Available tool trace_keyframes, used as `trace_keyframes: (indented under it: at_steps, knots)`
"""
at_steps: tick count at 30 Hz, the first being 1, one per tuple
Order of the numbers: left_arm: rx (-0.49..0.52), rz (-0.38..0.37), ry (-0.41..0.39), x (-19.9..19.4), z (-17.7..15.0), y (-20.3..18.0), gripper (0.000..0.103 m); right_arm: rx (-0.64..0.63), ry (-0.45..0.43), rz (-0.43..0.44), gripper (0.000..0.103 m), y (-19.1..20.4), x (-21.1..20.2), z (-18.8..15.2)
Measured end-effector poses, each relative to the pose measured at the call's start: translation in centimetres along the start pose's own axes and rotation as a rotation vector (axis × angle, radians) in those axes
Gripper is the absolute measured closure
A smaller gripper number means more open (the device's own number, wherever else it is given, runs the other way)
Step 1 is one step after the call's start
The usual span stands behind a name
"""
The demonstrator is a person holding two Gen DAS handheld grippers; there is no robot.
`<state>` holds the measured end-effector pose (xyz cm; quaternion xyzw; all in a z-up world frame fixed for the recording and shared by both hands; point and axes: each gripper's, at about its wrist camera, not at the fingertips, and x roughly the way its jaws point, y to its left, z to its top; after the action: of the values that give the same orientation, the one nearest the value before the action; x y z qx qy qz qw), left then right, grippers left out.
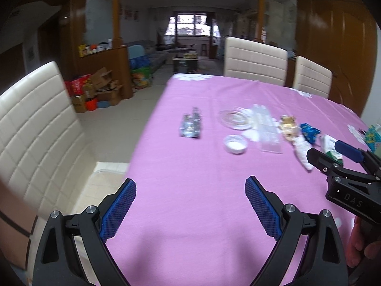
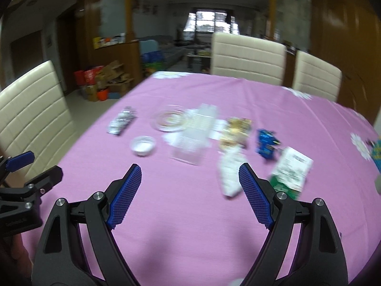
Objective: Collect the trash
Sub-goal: 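Move both grippers back over the table toward the remaining items, then grasp the green drink carton with the right gripper while the left grasps the clear cup stack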
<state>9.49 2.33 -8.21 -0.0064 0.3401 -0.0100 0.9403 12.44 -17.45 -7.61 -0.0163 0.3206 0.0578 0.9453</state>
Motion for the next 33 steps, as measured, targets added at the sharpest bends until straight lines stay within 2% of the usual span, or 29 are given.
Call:
trace_keyframes:
  at_steps: [6,10,20,25,26,27,28,30,32,33]
  knots:
    - [0.039,-0.070,0.026,2.4,1.1,-4.3,0.012,0.094,0.022,-0.089,0.020,-5.0,1.0,-0.5]
    - [0.106,-0.077,0.026,3.8,1.6,-7.3,0.012,0.130,0.052,-0.121,0.020,-7.3,2.1,-0.9]
    - [0.180,-0.114,0.068,8.8,4.1,-11.7,0.012,0.112,0.094,-0.184,0.021,-8.9,5.2,-0.7]
    - [0.218,-0.112,0.103,11.7,5.0,-13.4,0.013,0.183,0.173,-0.176,0.031,-11.0,7.6,-0.5]
    - [0.221,-0.115,0.108,12.1,5.1,-13.6,0.013,0.205,0.191,-0.165,0.036,-11.5,8.0,-0.5]
    - [0.227,-0.115,0.116,12.7,5.3,-13.9,0.013,0.220,0.207,-0.155,0.046,-11.8,8.4,-0.4]
    - [0.235,-0.113,0.123,13.3,5.4,-14.2,0.013,0.235,0.225,-0.145,0.050,-12.2,8.8,-0.5]
    - [0.239,-0.122,0.132,14.1,5.6,-14.4,0.013,0.235,0.217,-0.141,0.051,-12.3,9.0,-0.3]
    - [0.240,-0.131,0.140,14.7,5.7,-14.6,0.020,0.235,0.224,-0.130,0.051,-12.3,9.4,-0.3]
    - [0.241,-0.136,0.145,14.8,5.7,-14.6,0.032,0.240,0.215,-0.128,0.051,-12.4,9.4,-0.2]
